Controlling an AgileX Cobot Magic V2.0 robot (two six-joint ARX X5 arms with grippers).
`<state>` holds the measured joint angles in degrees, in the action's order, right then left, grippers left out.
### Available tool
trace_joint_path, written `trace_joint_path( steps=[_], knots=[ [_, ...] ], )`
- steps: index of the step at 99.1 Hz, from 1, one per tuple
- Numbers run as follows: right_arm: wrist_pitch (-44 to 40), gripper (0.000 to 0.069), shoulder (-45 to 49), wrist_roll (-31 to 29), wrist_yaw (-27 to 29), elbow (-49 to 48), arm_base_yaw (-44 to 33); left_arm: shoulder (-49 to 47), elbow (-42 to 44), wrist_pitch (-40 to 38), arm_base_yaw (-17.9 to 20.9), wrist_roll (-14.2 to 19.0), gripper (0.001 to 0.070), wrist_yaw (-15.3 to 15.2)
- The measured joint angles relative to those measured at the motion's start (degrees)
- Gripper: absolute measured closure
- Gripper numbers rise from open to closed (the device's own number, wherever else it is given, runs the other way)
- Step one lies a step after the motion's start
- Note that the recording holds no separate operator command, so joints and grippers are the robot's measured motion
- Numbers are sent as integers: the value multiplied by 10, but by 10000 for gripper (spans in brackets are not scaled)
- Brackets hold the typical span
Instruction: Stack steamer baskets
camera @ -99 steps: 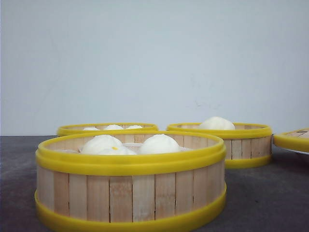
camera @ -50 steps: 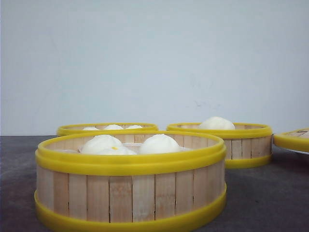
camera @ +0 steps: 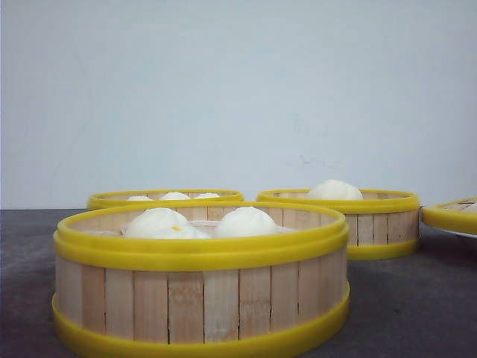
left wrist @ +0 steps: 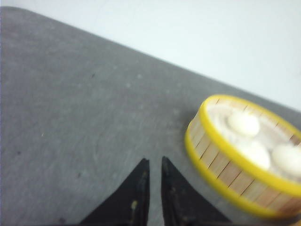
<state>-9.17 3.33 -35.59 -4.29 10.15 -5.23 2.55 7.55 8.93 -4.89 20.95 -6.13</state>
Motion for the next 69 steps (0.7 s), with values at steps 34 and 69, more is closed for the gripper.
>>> trace_joint_path(
  steps=[34,69],
  knots=[
    [-108,686,209,153,0,270,0,186,228,54,0,-17,692,5],
    [-175,497,287,251,0,367,15,298,342,87,0,-51,474,33]
  ],
)
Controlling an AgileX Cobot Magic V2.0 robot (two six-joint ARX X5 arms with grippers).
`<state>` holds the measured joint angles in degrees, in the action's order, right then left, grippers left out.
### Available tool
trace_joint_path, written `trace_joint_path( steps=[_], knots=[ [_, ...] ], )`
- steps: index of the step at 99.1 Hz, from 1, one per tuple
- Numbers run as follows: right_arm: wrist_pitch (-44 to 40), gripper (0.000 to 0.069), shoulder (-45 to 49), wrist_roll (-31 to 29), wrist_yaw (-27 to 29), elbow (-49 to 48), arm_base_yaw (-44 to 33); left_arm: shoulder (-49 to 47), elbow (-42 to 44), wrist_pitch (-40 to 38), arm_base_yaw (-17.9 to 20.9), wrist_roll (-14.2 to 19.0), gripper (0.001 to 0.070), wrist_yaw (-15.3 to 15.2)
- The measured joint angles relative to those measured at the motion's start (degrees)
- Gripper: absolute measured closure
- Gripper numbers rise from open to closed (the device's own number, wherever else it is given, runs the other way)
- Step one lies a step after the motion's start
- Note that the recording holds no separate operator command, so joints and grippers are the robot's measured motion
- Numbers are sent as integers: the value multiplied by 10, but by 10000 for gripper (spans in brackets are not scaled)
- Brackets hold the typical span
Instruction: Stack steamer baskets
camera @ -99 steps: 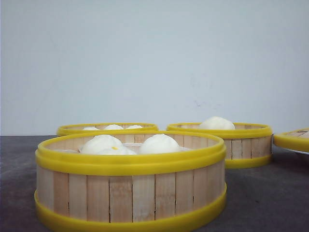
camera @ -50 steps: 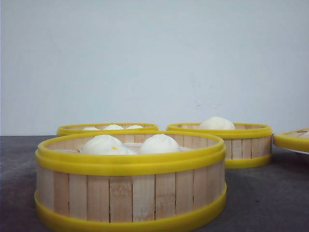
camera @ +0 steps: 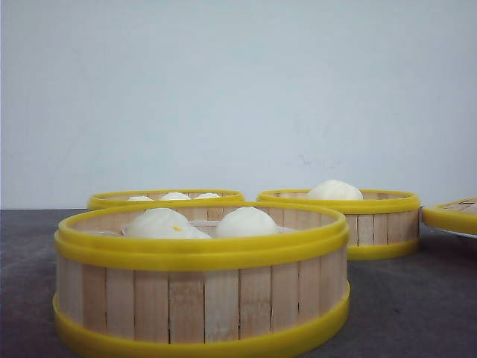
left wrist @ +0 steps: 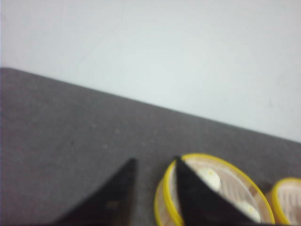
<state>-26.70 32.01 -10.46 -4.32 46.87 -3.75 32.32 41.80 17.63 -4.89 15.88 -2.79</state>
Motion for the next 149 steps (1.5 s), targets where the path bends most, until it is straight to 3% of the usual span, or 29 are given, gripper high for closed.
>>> trace_joint_path(
  steps=[8,22,45,62,82,100,149],
  knots=[
    [5,375,-1,0,-2,0,2,14,0,-2,0,-4,397,14],
    [21,326,3,0,-4,0,8,57,0,-25,0,-7,365,46],
    [26,319,35,0,-20,0,25,182,24,-45,-20,-12,363,61],
    [26,319,77,0,-32,0,39,305,115,-35,-32,-31,363,62],
    [31,319,97,0,-32,0,52,461,222,35,-42,-57,363,64],
    [34,319,103,0,-32,0,61,569,290,55,-42,-61,363,65],
    [36,319,113,2,-32,0,63,731,348,62,-48,-63,385,66]
  ],
)
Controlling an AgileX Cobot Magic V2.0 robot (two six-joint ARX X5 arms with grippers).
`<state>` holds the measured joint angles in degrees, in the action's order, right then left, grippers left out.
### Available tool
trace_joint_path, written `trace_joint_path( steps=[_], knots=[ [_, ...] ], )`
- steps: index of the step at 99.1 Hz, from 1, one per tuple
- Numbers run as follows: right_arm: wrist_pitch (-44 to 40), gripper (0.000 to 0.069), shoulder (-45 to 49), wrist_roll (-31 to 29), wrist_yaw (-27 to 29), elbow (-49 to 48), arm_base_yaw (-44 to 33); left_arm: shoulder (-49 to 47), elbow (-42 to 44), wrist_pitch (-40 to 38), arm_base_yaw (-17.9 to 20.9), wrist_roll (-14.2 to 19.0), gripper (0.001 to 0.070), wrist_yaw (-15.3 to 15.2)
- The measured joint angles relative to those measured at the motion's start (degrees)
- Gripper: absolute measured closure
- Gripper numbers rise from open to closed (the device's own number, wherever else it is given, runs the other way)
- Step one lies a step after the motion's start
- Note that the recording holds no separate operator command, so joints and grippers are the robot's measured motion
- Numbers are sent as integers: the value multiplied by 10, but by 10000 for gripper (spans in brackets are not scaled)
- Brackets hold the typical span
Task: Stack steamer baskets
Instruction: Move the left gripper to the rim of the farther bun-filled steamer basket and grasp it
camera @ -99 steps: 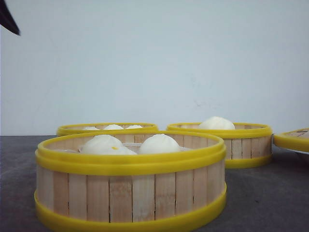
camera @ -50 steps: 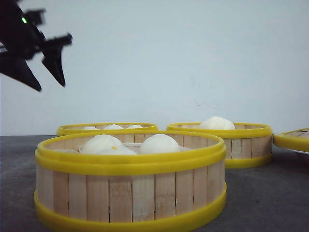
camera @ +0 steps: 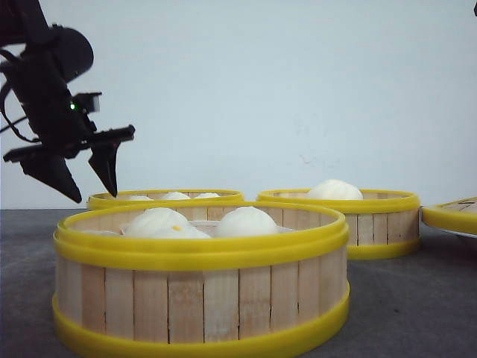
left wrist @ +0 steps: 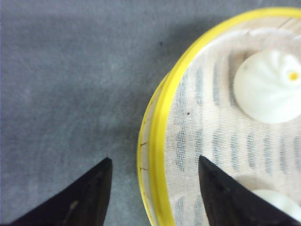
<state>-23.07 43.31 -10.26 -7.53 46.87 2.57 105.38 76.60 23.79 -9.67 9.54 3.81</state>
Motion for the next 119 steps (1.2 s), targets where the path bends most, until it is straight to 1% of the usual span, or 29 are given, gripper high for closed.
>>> trace_joint_path(
  steps=[16,21,29,37,44,76,87,98,112,119],
  knots=[
    [1,319,7,7,0,0,0,22,16,-3,-1,-1,444,-2],
    [1,319,8,10,0,0,0,22,16,-4,-3,-1,488,-4],
    [1,319,8,13,0,0,0,22,16,-10,-5,-1,587,-4],
    [1,319,8,14,0,0,0,22,16,-12,-6,-1,626,-5],
    [1,319,8,15,0,0,0,24,16,-12,-7,-1,636,-5],
    [7,319,9,15,0,0,0,42,20,-2,-9,-1,638,-9],
    [7,319,9,15,0,0,0,42,21,3,-11,0,674,-24],
    [7,319,9,15,0,0,0,44,34,23,-11,0,685,-26],
    [7,319,9,15,0,0,0,45,58,48,-11,1,686,-20],
    [7,319,9,15,0,0,0,42,74,52,-11,1,686,-8]
  ],
)
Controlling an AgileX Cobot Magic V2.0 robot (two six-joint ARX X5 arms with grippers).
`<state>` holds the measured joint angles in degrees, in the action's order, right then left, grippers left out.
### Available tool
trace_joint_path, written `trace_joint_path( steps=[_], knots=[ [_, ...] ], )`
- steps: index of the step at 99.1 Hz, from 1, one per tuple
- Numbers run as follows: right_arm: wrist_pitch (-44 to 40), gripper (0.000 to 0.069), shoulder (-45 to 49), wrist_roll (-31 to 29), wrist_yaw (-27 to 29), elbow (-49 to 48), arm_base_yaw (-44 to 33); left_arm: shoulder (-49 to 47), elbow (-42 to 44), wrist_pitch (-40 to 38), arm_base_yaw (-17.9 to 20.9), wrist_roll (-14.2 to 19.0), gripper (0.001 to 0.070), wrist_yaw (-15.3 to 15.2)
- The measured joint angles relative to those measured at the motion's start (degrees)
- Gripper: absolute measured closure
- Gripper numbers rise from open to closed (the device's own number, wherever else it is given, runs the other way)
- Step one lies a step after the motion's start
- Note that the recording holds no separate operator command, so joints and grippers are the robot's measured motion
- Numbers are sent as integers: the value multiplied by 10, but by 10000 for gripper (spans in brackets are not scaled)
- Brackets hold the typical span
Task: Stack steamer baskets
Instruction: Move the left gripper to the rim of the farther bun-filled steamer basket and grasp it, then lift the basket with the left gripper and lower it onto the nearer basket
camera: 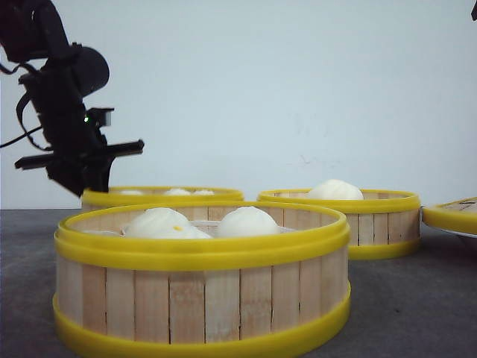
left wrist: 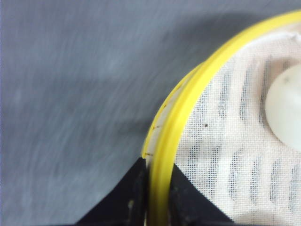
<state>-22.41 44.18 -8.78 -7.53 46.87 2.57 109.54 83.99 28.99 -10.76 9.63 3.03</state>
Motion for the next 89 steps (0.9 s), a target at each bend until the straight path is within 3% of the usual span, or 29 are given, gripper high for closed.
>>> trace_joint_path(
  steps=[30,47,65,89],
  knots=[
    [-2,319,0,9,0,0,0,-142,51,49,6,0,686,79],
    [-2,319,0,11,0,0,0,-232,52,118,2,-25,687,79],
    [-2,319,0,11,0,0,0,-297,51,185,-30,-43,687,79],
    [-3,319,0,11,0,0,0,-343,9,193,-78,-46,687,71]
  ],
)
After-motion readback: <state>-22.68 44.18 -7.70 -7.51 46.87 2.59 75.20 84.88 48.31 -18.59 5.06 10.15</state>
